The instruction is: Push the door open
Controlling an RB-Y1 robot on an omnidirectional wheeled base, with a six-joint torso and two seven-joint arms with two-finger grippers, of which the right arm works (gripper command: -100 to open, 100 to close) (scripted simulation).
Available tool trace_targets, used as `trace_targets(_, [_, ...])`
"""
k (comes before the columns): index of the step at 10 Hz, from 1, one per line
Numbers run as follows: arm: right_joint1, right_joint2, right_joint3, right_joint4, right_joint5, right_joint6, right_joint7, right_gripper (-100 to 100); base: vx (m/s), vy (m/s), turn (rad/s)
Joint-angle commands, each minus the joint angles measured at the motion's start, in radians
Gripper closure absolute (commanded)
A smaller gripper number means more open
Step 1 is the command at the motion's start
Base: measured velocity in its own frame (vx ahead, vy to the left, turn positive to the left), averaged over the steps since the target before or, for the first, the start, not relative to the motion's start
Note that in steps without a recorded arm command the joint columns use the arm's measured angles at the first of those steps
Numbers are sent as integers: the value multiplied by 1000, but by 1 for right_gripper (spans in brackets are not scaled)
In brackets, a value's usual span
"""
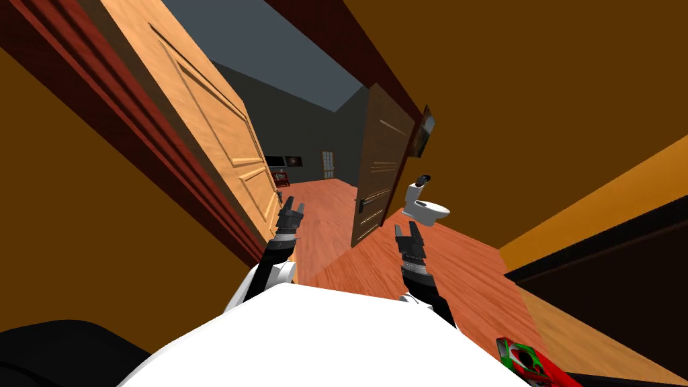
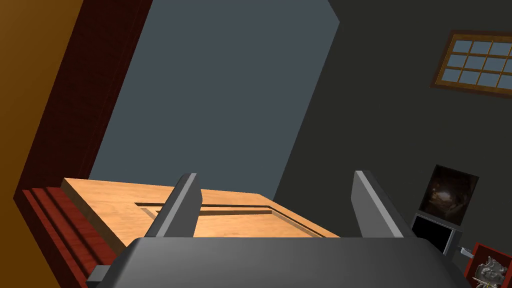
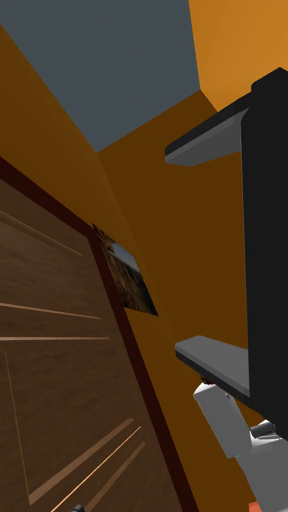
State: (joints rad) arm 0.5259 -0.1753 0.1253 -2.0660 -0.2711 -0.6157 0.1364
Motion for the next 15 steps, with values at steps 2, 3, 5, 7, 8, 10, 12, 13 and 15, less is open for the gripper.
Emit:
trace_targets(2, [11,-37,19,37,-47,7,21,-100,144,-139,299])
trace_targets(3, [14,-44,23,45,-57,9,25,-100,114,-156,260])
trace_targets(5, [22,-68,36,70,-88,13,38,-100,80,-142,298])
trace_targets(7, [33,-99,53,102,-128,18,55,-100,98,-154,305])
trace_targets(8, [36,-107,58,110,-138,19,60,-100,109,-159,279])
trace_targets(10, [47,-138,74,141,-178,24,77,-100,86,-148,343])
trace_targets(12, [55,-160,87,165,-207,28,89,-100,67,-172,290])
trace_targets(13, [60,-174,95,179,-226,31,97,-100,65,-188,410])
trace_targets(15, [70,-202,110,208,-261,35,112,-100,94,-215,323])
